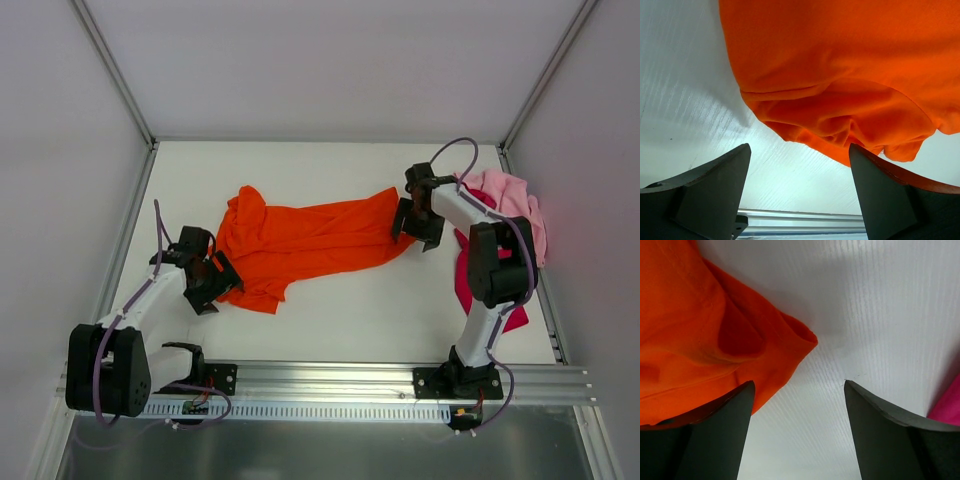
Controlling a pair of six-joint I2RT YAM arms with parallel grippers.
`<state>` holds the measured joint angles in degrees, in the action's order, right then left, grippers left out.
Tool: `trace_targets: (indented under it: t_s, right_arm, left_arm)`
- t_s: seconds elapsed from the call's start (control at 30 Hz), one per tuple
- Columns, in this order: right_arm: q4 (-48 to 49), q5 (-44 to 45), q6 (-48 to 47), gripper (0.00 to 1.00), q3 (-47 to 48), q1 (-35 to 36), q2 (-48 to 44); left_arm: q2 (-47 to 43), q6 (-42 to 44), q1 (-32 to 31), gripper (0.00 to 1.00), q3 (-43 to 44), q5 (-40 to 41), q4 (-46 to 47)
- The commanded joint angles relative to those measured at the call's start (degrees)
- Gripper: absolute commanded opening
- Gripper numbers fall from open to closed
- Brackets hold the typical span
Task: Fold and stack the t-shirts
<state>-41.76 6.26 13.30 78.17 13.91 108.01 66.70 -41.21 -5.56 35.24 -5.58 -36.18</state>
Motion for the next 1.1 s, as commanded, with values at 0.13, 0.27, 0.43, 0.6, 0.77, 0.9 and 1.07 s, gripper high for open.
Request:
trace_targets:
  t_s: [0.13,0.27,0.43,0.6,0.77,0.9,1.07]
  right_arm:
    - [2.9,1.6,0.7,0.62,0.3,-1.0,-0.3]
    - [5.3,0.4,2.0,0.53,1.6,-1.0,1.5]
    - [3.6,1.0,2.3,0.54,5.8,-1.2,4.2]
    - [4.0,2.0,2.3,0.53,6.8,-1.4,6.4]
    - [4.1,1.9,2.3,0.52,6.0,-2.2,7.6]
    - [4.4,1.8,2.3,0.46,5.7,-2.9,7.0]
    - [4.1,1.5,2.1,0.39,5.7,-3.5,7.0]
  left_arm:
    - [-2.3,-1.8,0.0,0.8,-1.2,-1.1,0.7]
    - [-3.2,-2.0,0.0,0.78,-1.9,-1.4,2.4]
    - [-2.4,-1.9,0.0,0.78,-1.8,-1.7,3.0]
    - [-1.6,-3.2,0.1,0.74,-3.3,-2.3,5.7]
    - [1.3,-4.4,0.0,0.66,-3.9,-3.9,8.0]
    - [1.5,-4.9,0.0,0.55,-4.0,-3.7,8.2]
    - [2.9,-4.5,0.1,0.27,-3.4,-3.3,8.1]
